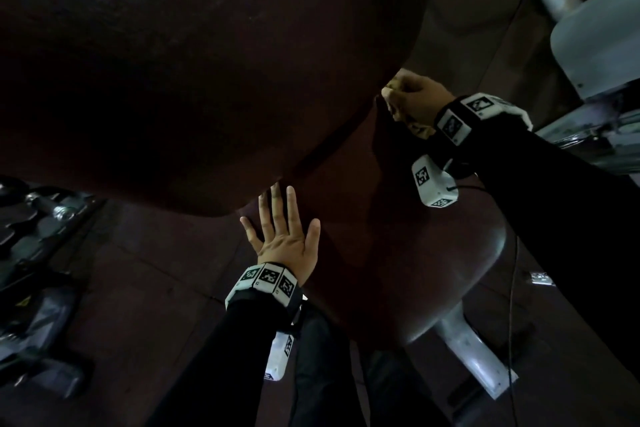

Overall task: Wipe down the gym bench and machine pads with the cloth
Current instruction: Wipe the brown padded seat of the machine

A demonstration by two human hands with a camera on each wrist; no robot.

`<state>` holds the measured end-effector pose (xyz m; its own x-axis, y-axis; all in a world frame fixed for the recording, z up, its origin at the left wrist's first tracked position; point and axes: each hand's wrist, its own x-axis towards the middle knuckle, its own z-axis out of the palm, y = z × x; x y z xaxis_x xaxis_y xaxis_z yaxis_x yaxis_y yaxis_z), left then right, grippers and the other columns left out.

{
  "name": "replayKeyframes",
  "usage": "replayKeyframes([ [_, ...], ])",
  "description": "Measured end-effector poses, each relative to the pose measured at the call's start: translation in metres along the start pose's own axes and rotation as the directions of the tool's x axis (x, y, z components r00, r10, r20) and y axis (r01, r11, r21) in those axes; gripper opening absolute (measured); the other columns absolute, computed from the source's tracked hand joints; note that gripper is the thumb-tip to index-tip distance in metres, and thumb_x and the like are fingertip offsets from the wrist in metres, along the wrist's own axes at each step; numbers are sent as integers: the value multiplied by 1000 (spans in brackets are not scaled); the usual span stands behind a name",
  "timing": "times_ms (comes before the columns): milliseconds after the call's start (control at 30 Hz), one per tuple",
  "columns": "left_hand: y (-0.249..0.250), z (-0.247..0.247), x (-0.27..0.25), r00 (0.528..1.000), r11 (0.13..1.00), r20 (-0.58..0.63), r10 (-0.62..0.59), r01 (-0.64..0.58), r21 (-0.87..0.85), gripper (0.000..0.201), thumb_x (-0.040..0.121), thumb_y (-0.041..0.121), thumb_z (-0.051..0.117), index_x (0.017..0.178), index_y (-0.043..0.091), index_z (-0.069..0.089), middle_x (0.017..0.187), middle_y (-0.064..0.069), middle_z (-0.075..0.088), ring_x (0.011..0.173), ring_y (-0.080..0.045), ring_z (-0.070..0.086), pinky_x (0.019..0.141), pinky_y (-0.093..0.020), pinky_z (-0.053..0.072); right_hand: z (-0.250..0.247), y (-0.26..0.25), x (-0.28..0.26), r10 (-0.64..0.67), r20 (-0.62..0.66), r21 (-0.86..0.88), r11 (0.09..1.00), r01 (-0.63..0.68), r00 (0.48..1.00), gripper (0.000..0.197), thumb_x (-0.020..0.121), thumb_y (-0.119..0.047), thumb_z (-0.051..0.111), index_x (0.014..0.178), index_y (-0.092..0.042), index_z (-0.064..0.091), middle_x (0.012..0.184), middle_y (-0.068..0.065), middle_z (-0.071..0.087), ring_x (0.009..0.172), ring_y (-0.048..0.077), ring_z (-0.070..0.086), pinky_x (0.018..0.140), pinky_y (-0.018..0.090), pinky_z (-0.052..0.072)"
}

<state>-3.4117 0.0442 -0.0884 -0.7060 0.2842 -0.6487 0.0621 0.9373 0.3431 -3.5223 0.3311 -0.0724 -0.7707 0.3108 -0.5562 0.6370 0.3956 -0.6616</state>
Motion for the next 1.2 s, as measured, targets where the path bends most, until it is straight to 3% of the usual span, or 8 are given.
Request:
replayKeyframes([
  [100, 1, -1, -1, 1000, 1000, 6, 5, -5, 4, 64, 90, 58, 0, 122, 38, -51, 131, 17, -57, 125, -7, -50, 93, -38, -42, -6, 17, -18, -49, -56, -20, 999, 48, 997, 32, 90, -34, 58, 120, -44, 55, 70, -21, 59, 52, -15, 55, 51, -1, 38],
  [233, 1, 0, 1, 1000, 1000, 0, 6, -6, 8, 64, 89, 58, 0, 122, 38, -51, 132, 16, -57, 124, -6, -50, 94, -39, -41, -17, 72, -62, -60, -105, -23, 998, 58, 993, 38, 91, -27, 57, 127, -37, 52, 80, -10, 62, 56, -9, 55, 53, 8, 45],
  [367, 1, 3, 3, 1000, 1000, -4, -9, 9, 3, 64, 89, 58, 0, 121, 37, -52, 132, 15, -57, 123, -6, -51, 97, -44, -36, -28, 122, -92, -51, -100, -114, 993, 40, 994, 38, 92, -30, 55, 128, -41, 48, 116, -4, 62, 105, 14, 59, 97, 36, 46],
  [467, 1, 3, 3, 1000, 1000, -9, -10, 10, 8, 63, 88, 60, -2, 121, 38, -52, 133, 14, -57, 124, -7, -51, 98, -45, -35, -24, 115, -81, -34, -126, -74, 997, 25, 991, 36, 91, -30, 56, 122, -46, 48, 101, -10, 62, 94, 16, 60, 92, 40, 49],
  [700, 1, 3, 3, 999, 1000, -49, 6, -6, 13, 62, 86, 63, -5, 123, 42, -50, 136, 16, -54, 128, -6, -47, 94, -36, -42, -5, 69, -44, -43, -154, -171, 985, 16, 987, 30, 91, -37, 50, 119, -46, 50, 95, -14, 57, 60, -5, 54, 44, 1, 34],
  [900, -1, 5, 4, 998, 1000, -53, 18, -17, 16, 63, 87, 64, -4, 125, 42, -48, 138, 14, -52, 128, -7, -47, 91, -35, -43, -19, 115, -93, -88, -174, -232, 972, 46, 981, 38, 95, -30, 47, 133, -30, 45, 116, 8, 55, 102, 18, 53, 87, 26, 37],
  [1000, -3, 6, 4, 998, 1000, -58, 24, -23, 15, 63, 87, 64, -4, 126, 42, -48, 139, 13, -51, 129, -7, -46, 91, -35, -43, -21, 152, -130, -22, -237, -23, 1000, 17, 971, 27, 95, -26, 50, 119, -38, 51, 98, 5, 60, 91, 24, 58, 90, 43, 46],
  [1200, -4, 8, 6, 997, 1000, -73, 26, -25, 16, 63, 88, 64, -2, 126, 43, -48, 141, 13, -49, 130, -8, -45, 91, -34, -43, -15, 162, -140, 96, -312, -12, 994, -106, 945, 29, 93, -31, 51, 121, -38, 49, 104, 3, 63, 96, 26, 62, 93, 44, 46],
])
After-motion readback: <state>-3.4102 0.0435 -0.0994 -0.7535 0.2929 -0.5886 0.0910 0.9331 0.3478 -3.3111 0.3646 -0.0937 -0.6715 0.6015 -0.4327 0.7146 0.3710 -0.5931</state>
